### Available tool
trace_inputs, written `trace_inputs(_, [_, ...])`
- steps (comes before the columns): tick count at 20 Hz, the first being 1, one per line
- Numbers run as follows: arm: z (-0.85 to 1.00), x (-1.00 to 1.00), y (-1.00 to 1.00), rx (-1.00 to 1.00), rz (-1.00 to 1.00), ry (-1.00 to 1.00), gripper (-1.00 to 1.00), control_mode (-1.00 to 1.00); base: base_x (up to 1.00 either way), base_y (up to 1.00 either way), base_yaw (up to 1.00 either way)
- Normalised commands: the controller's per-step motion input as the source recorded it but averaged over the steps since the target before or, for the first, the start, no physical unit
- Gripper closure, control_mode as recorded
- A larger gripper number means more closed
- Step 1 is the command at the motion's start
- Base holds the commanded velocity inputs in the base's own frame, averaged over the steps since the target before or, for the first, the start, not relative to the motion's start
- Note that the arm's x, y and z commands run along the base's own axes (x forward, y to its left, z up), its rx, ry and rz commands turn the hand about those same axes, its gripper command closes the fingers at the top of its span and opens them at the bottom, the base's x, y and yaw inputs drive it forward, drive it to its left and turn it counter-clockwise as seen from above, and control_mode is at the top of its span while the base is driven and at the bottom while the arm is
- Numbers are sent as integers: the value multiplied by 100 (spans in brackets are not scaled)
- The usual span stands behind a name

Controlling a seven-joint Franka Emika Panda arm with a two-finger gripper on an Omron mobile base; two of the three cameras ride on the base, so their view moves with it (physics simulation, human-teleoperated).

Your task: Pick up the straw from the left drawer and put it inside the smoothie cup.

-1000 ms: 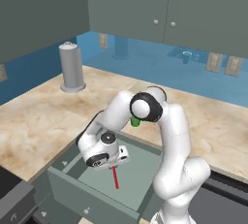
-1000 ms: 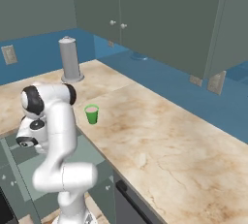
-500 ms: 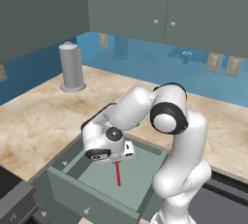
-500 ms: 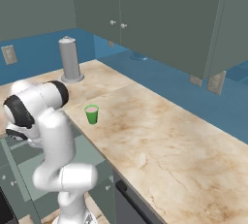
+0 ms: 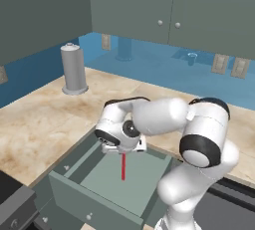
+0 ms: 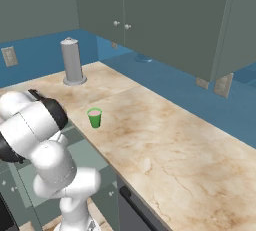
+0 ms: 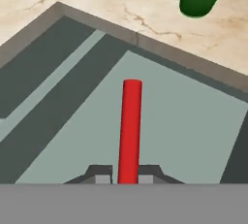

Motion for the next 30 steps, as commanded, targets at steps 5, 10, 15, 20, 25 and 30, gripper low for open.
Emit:
trace_inputs(5, [92, 0, 15, 5, -31, -6, 100, -100, 0, 0, 0])
trace_inputs(10, [96, 0, 25, 3, -35, -5, 100, -100, 0, 0, 0])
trace_inputs(15, [85, 0, 36, 4, -35, 0, 100, -100, 0, 0, 0])
trace_inputs(20, [85, 0, 38, 9, -30, 4, 100, -100, 0, 0, 0])
trace_inputs(25, [70, 0, 18, 23, -23, 19, 100, -100, 0, 0, 0])
trace_inputs(30, [45, 0, 0, 41, -18, 36, 100, -100, 0, 0, 0])
